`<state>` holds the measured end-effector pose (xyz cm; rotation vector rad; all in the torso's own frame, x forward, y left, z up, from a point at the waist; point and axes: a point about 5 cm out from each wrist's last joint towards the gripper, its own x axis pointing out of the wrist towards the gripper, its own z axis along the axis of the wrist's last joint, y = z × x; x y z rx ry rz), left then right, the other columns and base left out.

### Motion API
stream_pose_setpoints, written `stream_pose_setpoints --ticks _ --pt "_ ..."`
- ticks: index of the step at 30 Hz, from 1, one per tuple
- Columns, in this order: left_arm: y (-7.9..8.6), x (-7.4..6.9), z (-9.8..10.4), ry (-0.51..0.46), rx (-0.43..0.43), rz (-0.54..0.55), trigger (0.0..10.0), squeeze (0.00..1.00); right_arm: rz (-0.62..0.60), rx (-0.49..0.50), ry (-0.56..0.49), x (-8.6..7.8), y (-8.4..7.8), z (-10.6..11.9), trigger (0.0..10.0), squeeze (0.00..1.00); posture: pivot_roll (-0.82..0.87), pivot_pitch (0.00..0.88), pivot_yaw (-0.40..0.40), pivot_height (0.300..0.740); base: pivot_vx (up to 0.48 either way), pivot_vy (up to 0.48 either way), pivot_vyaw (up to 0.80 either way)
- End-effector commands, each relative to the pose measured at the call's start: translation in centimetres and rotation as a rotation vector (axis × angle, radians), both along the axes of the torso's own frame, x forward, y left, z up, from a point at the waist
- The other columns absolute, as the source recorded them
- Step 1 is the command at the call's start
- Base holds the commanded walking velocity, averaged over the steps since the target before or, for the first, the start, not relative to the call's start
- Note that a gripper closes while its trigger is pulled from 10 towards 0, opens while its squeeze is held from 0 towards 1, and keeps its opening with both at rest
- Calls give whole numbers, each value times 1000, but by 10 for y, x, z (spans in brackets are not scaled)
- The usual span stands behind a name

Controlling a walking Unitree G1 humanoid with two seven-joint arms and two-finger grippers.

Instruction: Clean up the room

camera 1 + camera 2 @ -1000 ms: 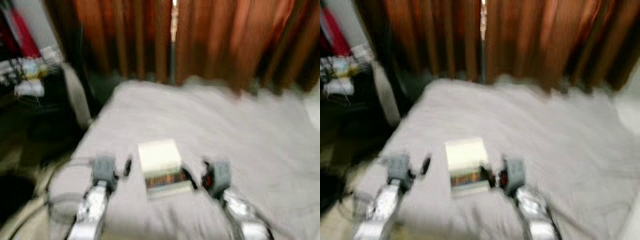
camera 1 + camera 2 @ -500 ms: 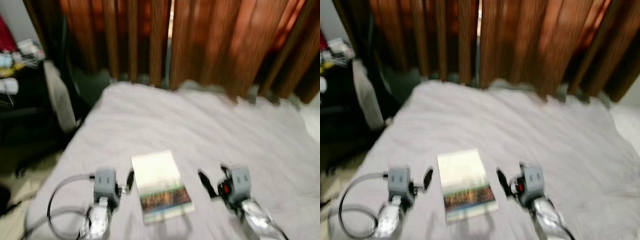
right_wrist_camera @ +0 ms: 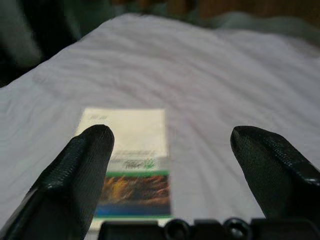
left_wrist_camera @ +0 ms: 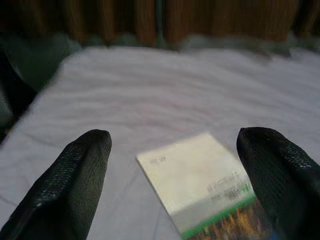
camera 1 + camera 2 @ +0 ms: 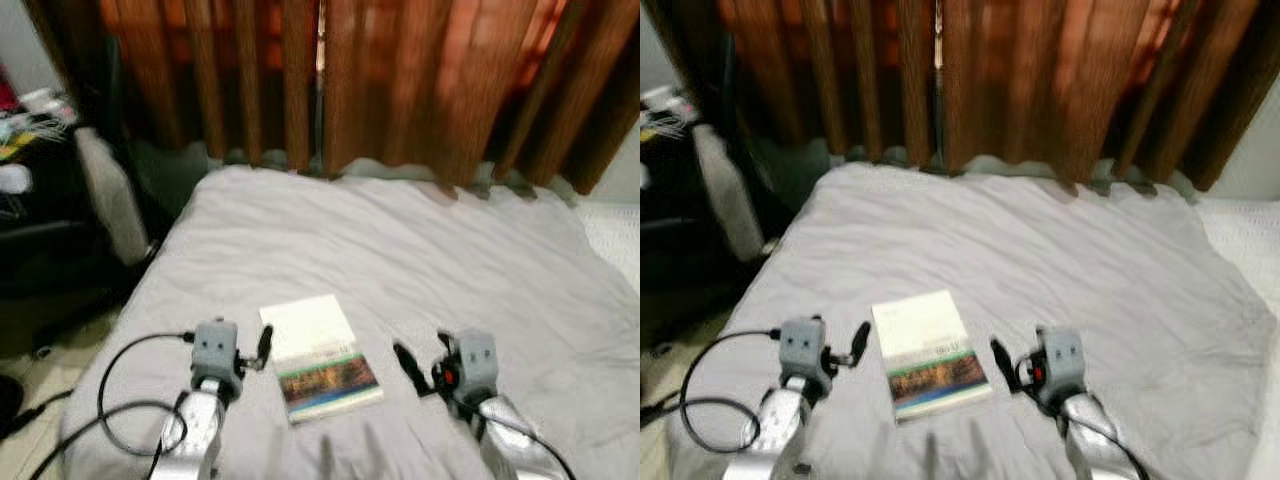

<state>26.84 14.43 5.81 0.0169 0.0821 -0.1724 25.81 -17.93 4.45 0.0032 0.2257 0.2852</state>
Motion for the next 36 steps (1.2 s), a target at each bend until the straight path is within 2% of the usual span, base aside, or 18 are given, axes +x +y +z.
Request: stream_pose_setpoints --ticks 1,6,15,22,24,26,27,28,29,30,31,32,34,36 --pt "2 -3 -2 16 5 -3 10000 0 14 6 -7 4 6 2 10000 0 -28 42 -25 740 472 0 0" --pt "3 -5 -3 24 19 -10 10000 0 10 14 -5 4 8 1 10000 0 -26 49 -17 740 443 0 0" --pt "8 -5 -4 32 29 -11 10000 0 22 5 -2 3 12 -1 10000 0 -25 63 -15 740 0 0 0" --pt "15 -1 -14 117 11 -1 10000 0 22 0 -4 -3 12 -1 10000 0 -48 92 -11 740 0 0 0" --pt "15 11 -18 142 -6 -18 10000 0 29 -2 -4 -8 12 0 10000 0 -67 134 -18 740 0 0 0" --pt "13 28 -8 108 -42 -20 10000 0 35 -8 -9 -19 11 6 10000 0 -127 237 -43 740 0 0 0" --pt "13 28 -8 108 -42 -20 10000 0 35 -8 -9 -19 11 6 10000 0 -127 237 -43 740 0 0 0" --pt "15 50 8 53 -45 7 10000 0 55 -27 -24 -34 9 18 10000 0 -198 336 -91 740 0 0 0" --pt "15 50 8 53 -45 7 10000 0 55 -27 -24 -34 9 18 10000 0 -198 336 -91 740 0 0 0" --pt "17 57 15 35 -50 22 10000 0 63 -31 -32 -40 9 24 10000 0 -207 355 -97 740 0 0 0" --pt "21 64 22 13 -48 39 10000 0 68 -34 -43 -46 8 32 10000 0 -237 418 -120 740 0 0 0" --pt "21 64 22 13 -48 39 10000 0 68 -34 -43 -46 8 32 10000 0 -237 418 -120 740 0 0 0" --pt "31 74 28 1 -73 100 10000 0 78 -37 -42 -63 6 43 10000 0 -299 530 -148 740 0 0 0" --pt "40 81 31 8 -120 152 10000 0 94 -40 -20 -82 8 50 10000 0 -334 567 -165 740 0 0 0"
